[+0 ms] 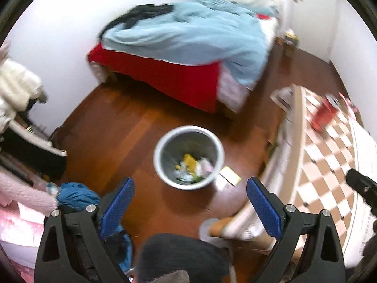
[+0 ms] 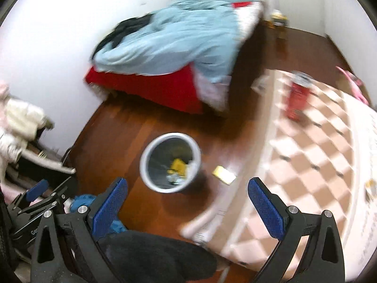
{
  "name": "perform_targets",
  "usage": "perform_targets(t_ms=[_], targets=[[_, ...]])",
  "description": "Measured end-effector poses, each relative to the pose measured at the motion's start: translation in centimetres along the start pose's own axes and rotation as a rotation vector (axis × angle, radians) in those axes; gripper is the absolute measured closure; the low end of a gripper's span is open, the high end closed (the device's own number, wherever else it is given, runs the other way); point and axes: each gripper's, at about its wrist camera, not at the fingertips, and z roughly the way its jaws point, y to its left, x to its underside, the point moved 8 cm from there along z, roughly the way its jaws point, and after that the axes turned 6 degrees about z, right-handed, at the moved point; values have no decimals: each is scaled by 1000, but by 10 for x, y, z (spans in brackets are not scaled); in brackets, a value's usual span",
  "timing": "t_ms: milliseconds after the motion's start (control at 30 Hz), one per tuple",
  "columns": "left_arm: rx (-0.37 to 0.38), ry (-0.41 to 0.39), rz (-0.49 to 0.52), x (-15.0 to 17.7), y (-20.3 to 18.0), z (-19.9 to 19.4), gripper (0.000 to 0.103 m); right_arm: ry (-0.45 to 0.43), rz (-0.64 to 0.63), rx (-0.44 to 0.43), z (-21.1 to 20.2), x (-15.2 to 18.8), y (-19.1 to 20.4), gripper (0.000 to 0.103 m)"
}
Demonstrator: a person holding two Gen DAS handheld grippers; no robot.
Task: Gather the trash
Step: 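Move both tools back to the table toward the red can, then grasp the red cola can with the left tool while the right tool grasps the white wrapper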
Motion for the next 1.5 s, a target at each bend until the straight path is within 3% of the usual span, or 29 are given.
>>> perform_targets(t_ms=[267, 400, 433, 467, 500, 533, 600, 700, 733, 767, 867, 1000, 1167, 1500], targets=[[115, 89, 180, 16, -162, 46, 6, -8, 327, 273, -29, 9, -232, 0], [130, 123, 259, 23, -220, 64, 6, -30, 484, 390, -44, 15, -339, 0], [132, 128, 270, 23, -231, 69, 6, -32, 516, 403, -44, 16, -363, 4], [131, 133, 278, 24, -240, 73, 6, -34, 546, 401, -43, 17, -386, 20], [127, 141, 285, 23, -247, 77, 6, -30, 572, 401, -41, 17, -401, 29], [126, 147, 288, 23, -252, 80, 6, -19, 596, 396, -36, 17, -417, 34], [124, 156, 288, 21, -259, 86, 6, -22, 616, 381, -29, 16, -438, 34], [122, 162, 283, 15, -263, 92, 6, -6, 578, 378, -8, 12, -451, 36], [125, 158, 278, 12, -263, 93, 6, -2, 565, 376, 0, 12, -452, 48], [126, 152, 273, 8, -263, 93, 6, 1, 554, 379, 6, 11, -451, 70], [137, 115, 259, -15, -262, 88, 6, -44, 499, 368, 17, 2, -438, 89], [167, 45, 241, -64, -271, 83, 6, -96, 447, 342, 21, -23, -408, 90], [154, -6, 251, -122, -289, 100, 6, -84, 415, 324, 39, -59, -386, 90], [214, -6, 320, -160, -335, 127, 7, -34, 361, 346, 82, -111, -375, 90]])
